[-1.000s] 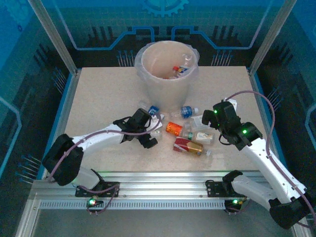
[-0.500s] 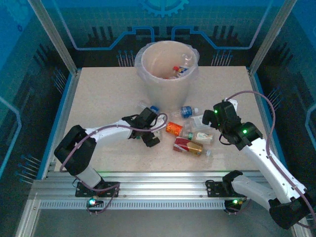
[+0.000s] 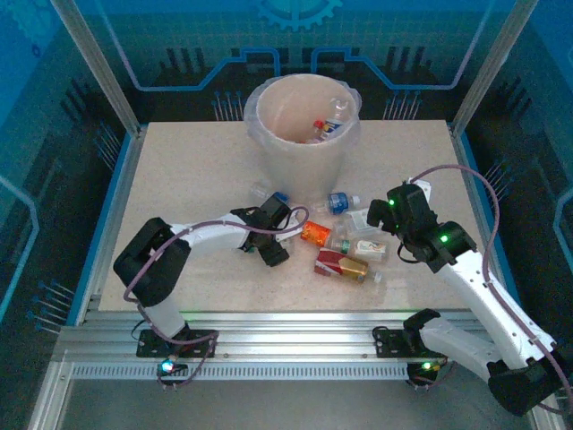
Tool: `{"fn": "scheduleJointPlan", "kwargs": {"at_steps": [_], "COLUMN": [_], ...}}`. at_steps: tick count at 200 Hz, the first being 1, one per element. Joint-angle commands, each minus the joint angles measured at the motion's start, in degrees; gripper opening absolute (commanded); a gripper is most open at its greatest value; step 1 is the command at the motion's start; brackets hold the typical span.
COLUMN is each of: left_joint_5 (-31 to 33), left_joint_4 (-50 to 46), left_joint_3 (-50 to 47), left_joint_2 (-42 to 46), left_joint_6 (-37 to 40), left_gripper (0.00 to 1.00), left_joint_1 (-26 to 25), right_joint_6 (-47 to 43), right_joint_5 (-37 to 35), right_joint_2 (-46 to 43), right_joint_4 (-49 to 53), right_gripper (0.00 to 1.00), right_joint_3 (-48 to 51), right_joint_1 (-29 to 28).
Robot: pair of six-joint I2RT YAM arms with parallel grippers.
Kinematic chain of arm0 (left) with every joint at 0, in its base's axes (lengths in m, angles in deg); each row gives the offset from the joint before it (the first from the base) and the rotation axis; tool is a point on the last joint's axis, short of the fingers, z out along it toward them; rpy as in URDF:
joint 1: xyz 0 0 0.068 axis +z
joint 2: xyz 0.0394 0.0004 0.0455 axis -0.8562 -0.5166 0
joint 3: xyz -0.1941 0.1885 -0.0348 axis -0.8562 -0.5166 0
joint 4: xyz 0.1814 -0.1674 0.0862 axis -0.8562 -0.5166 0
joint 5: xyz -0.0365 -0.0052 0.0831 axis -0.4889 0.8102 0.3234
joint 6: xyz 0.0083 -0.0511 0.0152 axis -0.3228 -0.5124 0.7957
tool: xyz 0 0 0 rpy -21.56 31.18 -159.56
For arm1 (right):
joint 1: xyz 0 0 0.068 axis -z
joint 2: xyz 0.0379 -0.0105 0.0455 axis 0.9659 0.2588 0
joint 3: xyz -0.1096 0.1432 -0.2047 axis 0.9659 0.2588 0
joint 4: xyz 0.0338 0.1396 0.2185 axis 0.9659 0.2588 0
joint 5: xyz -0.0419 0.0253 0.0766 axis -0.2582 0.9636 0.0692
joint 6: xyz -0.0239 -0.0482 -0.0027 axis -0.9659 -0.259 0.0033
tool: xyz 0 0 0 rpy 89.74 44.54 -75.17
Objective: Put the plastic bottles in the bin
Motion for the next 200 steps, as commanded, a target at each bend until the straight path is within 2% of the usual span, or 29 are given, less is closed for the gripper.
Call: {"fn": "scheduleJointPlan", "kwargs": {"at_steps": [1, 28, 46, 79, 117, 148, 200], "left_joint_5": [0.5, 0.5, 0.6, 0.9, 1.7, 2.8, -4.0], "left_joint_4": [-3.7, -5.2, -5.9, -6.8, -8.0, -8.5, -3.2], "left_joint_3": [1.4, 1.2, 0.9, 0.1, -0.5, -0.9, -2.8], "left_joint_2": [-1.3, -1.3, -0.7, 1.9, 7.3, 14.8, 32.9], "left_joint_6": [-1.3, -1.9, -2.3, -2.7, -3.5, -4.1, -4.4], "left_gripper": [0.8, 0.7, 0.68, 0.49, 0.48, 0.48, 0.47], "left_joint_1": [-0.5, -0.5, -0.6, -0.9, -1.5, -3.0, -3.4], "right_joint_6": [1.2, 1.3, 1.3, 1.2, 1.0, 0.8, 1.0], "right_joint_5": [-1.5, -1.5, -1.5, -1.1, -0.9, -0.7, -0.5], "right_joint_2": [-0.6, -0.7, -0.6, -0.4, -0.3, -0.3, -0.6], "right_joint_4": [1.2, 1.2, 1.1, 0.8, 0.5, 0.3, -0.2], "right_gripper": [1.0, 1.0, 1.0, 1.0, 1.0, 1.0, 1.0], "right_joint_3": [0.1, 0.2, 0.3, 0.3, 0.3, 0.1, 0.7], "right_joint_1": [0.9, 1.0, 1.0, 1.0, 1.2, 1.3, 1.4]}}
